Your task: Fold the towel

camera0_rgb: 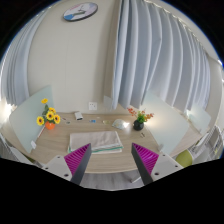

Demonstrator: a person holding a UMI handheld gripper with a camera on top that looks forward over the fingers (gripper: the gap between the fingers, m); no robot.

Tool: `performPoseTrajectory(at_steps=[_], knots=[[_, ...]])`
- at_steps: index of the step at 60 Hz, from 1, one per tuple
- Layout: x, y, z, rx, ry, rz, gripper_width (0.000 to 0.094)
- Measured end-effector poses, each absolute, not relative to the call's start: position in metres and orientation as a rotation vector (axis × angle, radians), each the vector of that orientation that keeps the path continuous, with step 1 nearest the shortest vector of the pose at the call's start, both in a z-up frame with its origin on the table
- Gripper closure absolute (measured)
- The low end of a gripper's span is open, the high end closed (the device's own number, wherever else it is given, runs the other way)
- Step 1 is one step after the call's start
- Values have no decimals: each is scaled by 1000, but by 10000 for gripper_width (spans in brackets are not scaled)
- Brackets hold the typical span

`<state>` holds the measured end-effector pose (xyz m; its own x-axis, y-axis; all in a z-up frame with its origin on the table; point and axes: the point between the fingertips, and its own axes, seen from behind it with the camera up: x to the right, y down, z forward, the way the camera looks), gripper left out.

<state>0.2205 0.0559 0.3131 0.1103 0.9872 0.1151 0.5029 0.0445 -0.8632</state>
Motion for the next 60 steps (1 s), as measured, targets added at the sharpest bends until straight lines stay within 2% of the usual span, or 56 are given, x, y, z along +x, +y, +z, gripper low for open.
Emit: performPoseTrajectory(at_steps=[7, 8, 9, 23, 32, 40, 60], knots=[[207, 10, 301, -1551, -1575, 789, 80], [215, 28, 308, -1551, -1575, 789, 83], [213, 1, 305, -1546, -1588, 793, 85], [167, -122, 246, -1528, -1691, 861, 84], [130, -165, 195, -1489, -1714, 858, 84], [91, -183, 144, -1490, -1717, 821, 89], [-11, -168, 25, -1533, -1709, 693, 97]])
